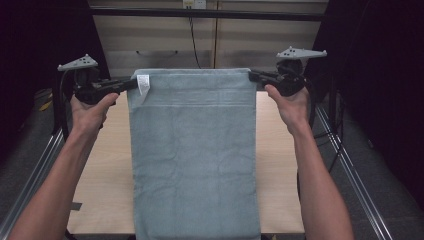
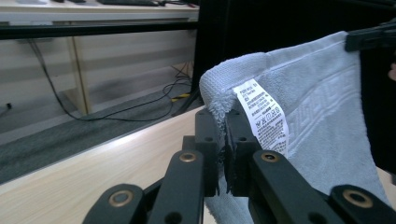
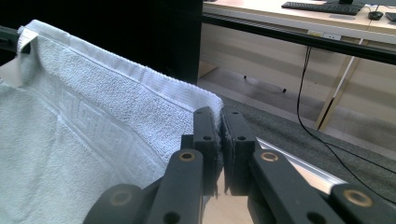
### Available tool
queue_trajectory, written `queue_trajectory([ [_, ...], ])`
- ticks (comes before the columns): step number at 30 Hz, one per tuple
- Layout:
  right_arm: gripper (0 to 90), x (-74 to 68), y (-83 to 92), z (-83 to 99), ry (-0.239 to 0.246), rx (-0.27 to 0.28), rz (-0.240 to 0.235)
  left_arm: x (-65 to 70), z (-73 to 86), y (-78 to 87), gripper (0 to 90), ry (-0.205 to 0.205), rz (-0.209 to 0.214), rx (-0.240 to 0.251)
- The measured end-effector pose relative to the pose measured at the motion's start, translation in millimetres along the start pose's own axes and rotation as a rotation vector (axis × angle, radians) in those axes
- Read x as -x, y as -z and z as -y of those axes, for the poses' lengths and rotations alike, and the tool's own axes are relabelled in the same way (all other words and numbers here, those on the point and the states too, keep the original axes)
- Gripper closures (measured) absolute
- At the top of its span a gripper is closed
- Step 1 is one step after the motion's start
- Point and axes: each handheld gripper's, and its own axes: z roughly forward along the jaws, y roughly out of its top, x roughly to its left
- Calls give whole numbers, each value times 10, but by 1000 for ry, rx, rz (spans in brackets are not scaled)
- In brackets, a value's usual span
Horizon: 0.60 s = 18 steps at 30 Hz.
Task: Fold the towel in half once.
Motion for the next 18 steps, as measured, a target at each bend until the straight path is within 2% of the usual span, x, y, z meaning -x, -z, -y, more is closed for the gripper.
queue_trajectory([
  [4,863,53,-67,-147,11,-9,17,-83,-157,-69,860,12,-17,4],
  [7,864,101,-96,-315,19,-9,39,-94,-296,-90,860,24,-22,34],
  [9,865,112,-65,-451,9,37,31,-88,-386,-80,860,21,-16,60],
  [12,865,94,-32,-567,29,51,40,-96,-478,-37,860,10,-24,78],
  [15,865,52,28,-550,25,85,9,-83,-372,6,860,12,-8,77],
  [18,865,-18,60,-390,39,71,-15,-8,-189,57,859,-16,5,48],
])
